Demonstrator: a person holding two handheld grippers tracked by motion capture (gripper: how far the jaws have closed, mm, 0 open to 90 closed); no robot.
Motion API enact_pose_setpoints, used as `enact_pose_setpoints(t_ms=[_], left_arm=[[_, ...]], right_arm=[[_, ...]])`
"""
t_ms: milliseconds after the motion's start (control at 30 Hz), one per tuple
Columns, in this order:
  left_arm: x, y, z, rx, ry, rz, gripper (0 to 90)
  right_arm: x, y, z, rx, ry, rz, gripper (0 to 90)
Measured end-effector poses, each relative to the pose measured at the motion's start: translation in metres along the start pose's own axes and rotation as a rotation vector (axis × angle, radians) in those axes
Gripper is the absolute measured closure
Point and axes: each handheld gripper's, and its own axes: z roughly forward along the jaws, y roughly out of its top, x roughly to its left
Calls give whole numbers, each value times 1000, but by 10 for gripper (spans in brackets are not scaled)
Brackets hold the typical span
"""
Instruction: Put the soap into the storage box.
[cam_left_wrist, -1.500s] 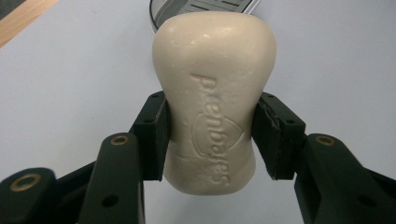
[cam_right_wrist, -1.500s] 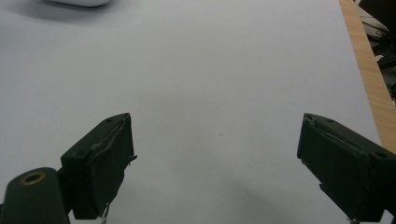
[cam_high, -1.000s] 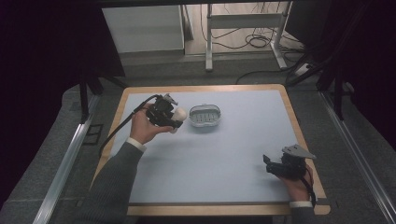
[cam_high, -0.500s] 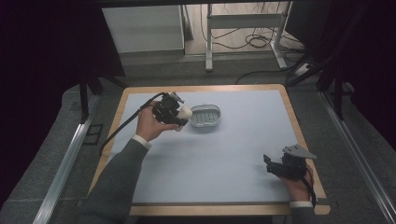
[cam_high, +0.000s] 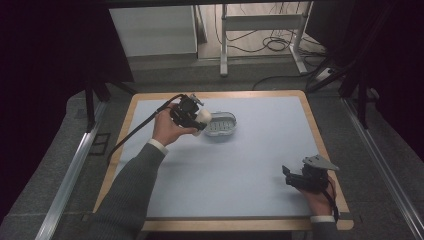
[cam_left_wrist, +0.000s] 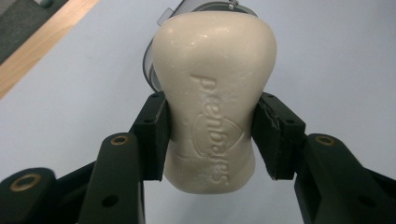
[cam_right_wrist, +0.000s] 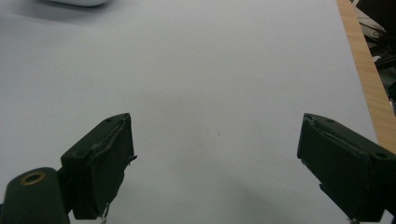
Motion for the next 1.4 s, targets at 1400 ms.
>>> enact_pose_setpoints(t_ms=[1400], left_arm=[[5, 56, 63, 101, -63, 84, 500]], right_arm=[[-5, -3, 0, 4, -4, 14, 106]])
